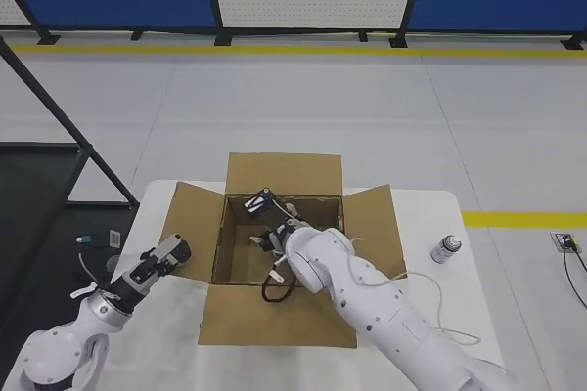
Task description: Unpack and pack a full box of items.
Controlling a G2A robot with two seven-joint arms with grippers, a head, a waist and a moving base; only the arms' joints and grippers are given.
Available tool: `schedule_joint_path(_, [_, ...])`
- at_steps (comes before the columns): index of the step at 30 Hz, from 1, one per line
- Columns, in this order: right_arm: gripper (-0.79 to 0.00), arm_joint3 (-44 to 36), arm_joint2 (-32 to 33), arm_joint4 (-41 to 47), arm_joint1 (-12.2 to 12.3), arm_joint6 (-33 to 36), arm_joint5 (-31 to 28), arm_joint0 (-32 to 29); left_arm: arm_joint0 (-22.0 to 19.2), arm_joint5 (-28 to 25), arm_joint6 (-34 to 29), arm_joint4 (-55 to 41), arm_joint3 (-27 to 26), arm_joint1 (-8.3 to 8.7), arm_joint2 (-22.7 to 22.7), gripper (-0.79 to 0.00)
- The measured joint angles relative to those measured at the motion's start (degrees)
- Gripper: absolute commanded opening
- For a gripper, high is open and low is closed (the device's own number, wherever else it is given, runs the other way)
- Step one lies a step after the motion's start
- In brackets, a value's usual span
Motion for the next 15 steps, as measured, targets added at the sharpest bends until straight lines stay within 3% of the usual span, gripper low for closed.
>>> schedule_joint_path(6, [0.000,-29.19,13.04,-13.32,6.43,8.14,-1.79,-17.04,-1.66,0.52,-0.70,0.53,0.31,-0.08,1.29,0.000])
schedule_joint_path(9, [0.000,-39.67,18.58,-18.29,7.91,8.62,-0.97,-24.13,-2.35,0.69,-1.02,0.67,0.54,-0.12,1.89,0.000])
schedule_joint_path(15, [0.000,-53.07,29.98,-23.09,9.56,7.57,1.92,-34.54,-4.00,1.41,-1.96,1.01,1.23,-0.27,3.77,0.000])
